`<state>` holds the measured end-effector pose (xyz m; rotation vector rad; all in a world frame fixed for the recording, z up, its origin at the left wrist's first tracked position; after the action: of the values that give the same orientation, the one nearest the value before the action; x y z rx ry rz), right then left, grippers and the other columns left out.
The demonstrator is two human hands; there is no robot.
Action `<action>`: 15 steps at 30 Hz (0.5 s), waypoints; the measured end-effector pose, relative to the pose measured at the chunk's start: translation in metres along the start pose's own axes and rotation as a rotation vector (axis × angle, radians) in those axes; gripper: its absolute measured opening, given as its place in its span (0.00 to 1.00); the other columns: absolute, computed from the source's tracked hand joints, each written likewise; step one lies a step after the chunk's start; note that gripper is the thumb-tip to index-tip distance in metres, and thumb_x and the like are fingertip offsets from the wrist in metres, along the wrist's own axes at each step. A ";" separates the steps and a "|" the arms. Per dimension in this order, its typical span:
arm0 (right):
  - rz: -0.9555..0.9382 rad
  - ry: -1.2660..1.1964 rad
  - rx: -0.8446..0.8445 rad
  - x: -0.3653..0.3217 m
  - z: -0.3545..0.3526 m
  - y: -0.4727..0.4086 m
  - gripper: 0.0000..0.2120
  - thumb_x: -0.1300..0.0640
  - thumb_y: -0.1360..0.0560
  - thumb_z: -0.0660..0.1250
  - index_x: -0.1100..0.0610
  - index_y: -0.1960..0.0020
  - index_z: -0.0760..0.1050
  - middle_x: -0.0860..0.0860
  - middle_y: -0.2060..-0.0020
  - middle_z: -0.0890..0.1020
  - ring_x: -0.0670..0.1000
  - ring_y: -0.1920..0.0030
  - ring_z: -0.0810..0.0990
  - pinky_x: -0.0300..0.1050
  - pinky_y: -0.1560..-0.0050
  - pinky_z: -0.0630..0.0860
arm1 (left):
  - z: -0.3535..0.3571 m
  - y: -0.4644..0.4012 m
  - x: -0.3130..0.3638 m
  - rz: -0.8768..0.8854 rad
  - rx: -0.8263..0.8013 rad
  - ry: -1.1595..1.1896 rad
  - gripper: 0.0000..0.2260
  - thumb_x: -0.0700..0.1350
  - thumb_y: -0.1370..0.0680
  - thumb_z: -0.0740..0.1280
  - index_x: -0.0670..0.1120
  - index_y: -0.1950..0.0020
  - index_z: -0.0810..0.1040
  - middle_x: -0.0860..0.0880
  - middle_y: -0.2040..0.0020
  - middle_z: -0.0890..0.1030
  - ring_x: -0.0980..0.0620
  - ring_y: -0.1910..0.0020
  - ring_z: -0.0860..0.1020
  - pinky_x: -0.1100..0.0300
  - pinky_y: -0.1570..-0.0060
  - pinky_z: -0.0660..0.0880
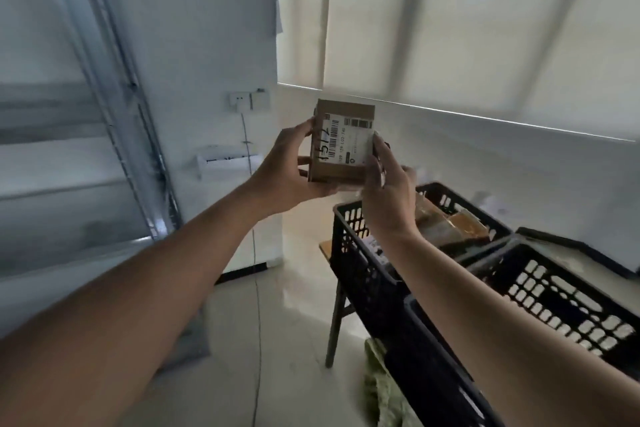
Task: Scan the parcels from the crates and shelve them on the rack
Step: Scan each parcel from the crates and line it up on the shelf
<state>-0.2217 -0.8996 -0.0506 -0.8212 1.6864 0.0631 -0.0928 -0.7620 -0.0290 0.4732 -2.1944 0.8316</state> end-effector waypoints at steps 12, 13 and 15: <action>-0.201 -0.169 -0.218 -0.161 0.241 0.091 0.22 0.46 0.12 0.56 0.37 0.19 0.65 0.50 0.41 0.69 0.36 0.49 0.70 0.29 0.47 0.66 | -0.273 0.132 -0.058 -0.068 0.331 -0.097 0.48 0.39 0.33 0.85 0.50 0.17 0.66 0.53 0.27 0.75 0.56 0.34 0.78 0.67 0.46 0.80; -0.205 -0.185 -0.243 -0.175 0.261 0.101 0.22 0.46 0.12 0.56 0.37 0.19 0.65 0.50 0.42 0.69 0.34 0.49 0.69 0.29 0.47 0.65 | -0.293 0.145 -0.061 -0.071 0.352 -0.109 0.47 0.40 0.33 0.86 0.50 0.18 0.67 0.53 0.28 0.76 0.56 0.34 0.78 0.66 0.46 0.81; -0.220 -0.198 -0.297 -0.199 0.298 0.119 0.22 0.47 0.12 0.56 0.36 0.19 0.65 0.50 0.42 0.69 0.33 0.50 0.69 0.25 0.50 0.63 | -0.333 0.169 -0.072 -0.077 0.402 -0.131 0.45 0.41 0.33 0.86 0.50 0.20 0.70 0.52 0.28 0.75 0.56 0.36 0.79 0.64 0.46 0.82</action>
<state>-0.0266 -0.5789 -0.0102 -1.1797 1.4098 0.2402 0.0296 -0.4054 0.0217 0.8217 -2.1107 1.2357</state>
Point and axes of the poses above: each hand's wrist, its own y-axis away from the middle knuckle, its own z-axis out of the palm, x = y × z, the point moved 1 cm from there along -y, towards the middle knuckle
